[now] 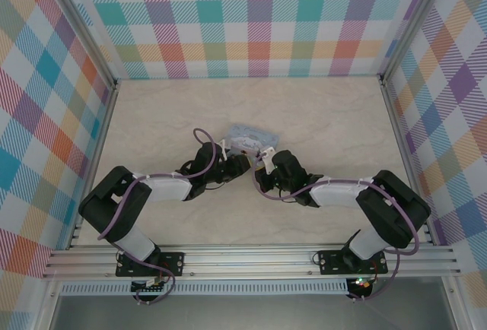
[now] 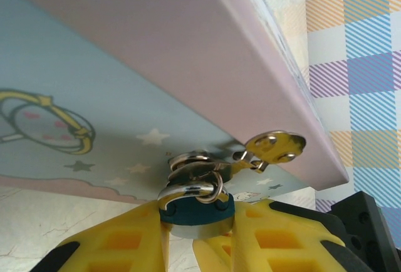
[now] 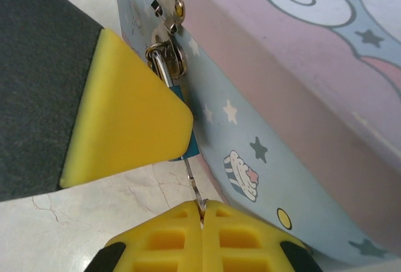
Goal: Unlock the padlock with the key
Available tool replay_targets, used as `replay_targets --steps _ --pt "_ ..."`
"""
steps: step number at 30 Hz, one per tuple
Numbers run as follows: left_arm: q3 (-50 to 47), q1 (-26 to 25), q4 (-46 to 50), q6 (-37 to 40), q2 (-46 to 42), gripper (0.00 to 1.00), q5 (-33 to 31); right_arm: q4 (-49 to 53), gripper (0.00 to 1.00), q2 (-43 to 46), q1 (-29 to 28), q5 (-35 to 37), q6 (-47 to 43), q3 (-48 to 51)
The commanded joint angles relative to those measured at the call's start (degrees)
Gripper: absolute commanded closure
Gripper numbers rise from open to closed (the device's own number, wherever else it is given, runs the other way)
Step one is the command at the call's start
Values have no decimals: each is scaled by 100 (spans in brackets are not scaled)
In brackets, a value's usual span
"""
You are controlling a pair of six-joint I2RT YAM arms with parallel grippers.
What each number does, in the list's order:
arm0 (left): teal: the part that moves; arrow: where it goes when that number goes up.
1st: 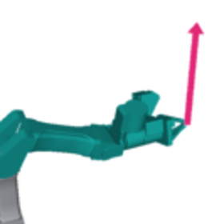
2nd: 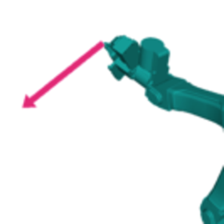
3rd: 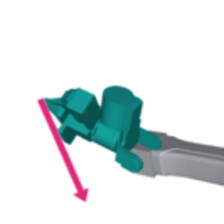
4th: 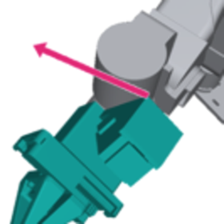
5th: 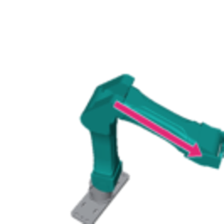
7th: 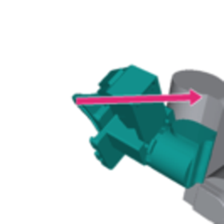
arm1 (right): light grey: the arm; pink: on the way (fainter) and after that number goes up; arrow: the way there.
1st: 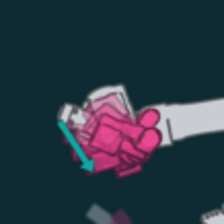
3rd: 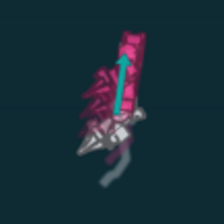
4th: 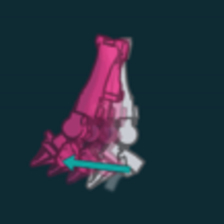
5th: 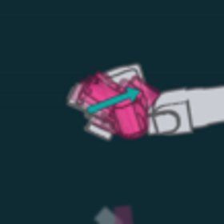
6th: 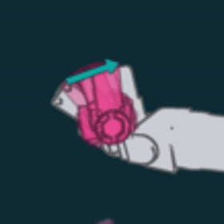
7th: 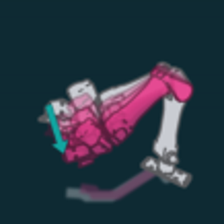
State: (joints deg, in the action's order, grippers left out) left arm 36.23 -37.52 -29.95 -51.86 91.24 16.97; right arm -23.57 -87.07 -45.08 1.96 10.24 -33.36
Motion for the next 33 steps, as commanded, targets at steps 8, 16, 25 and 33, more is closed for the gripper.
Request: replay_targets --steps 8,16,25,33 --pt "225 -159 68 -53 -135 74 193 -986 100 251 -36 -257 -92 -36" --pt "233 -177 97 -60 -84 74 192 -1070 100 374 -27 -349 -132 -53" --pt "257 -195 144 -55 -77 74 230 -1096 100 331 -34 -493 -121 -179" --pt "253 -203 122 -57 -71 74 236 -1595 100 322 287 -991 394 -49"
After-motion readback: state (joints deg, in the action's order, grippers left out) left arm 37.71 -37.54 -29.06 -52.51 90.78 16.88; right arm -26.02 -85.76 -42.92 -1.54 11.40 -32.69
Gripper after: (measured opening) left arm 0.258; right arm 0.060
